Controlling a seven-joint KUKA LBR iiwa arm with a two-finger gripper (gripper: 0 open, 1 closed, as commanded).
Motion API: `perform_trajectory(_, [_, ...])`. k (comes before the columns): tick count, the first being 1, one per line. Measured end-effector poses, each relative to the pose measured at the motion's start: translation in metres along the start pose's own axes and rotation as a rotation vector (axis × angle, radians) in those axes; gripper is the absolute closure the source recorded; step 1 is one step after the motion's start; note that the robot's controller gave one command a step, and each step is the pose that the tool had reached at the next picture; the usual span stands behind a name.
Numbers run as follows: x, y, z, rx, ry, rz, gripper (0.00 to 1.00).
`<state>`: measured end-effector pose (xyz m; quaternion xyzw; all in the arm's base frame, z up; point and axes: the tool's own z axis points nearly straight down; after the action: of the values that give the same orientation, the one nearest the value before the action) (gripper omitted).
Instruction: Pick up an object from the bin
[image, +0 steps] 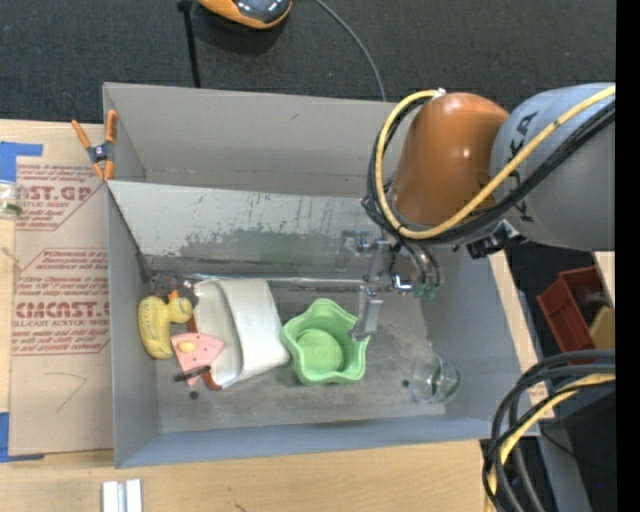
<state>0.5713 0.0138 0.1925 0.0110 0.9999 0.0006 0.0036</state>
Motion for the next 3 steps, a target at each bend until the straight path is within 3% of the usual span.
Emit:
perform_trajectory(1, [0.004, 0.032, 0.046, 0.002, 0.003, -0.037, 0.00])
perform_trajectory(2, [0.004, 0.048, 0.073, -0.002, 0.000, -0.037, 0.00])
perform_trajectory(3, [0.002, 0.043, 0.119, 0.001, 0.000, -0.032, 1.00])
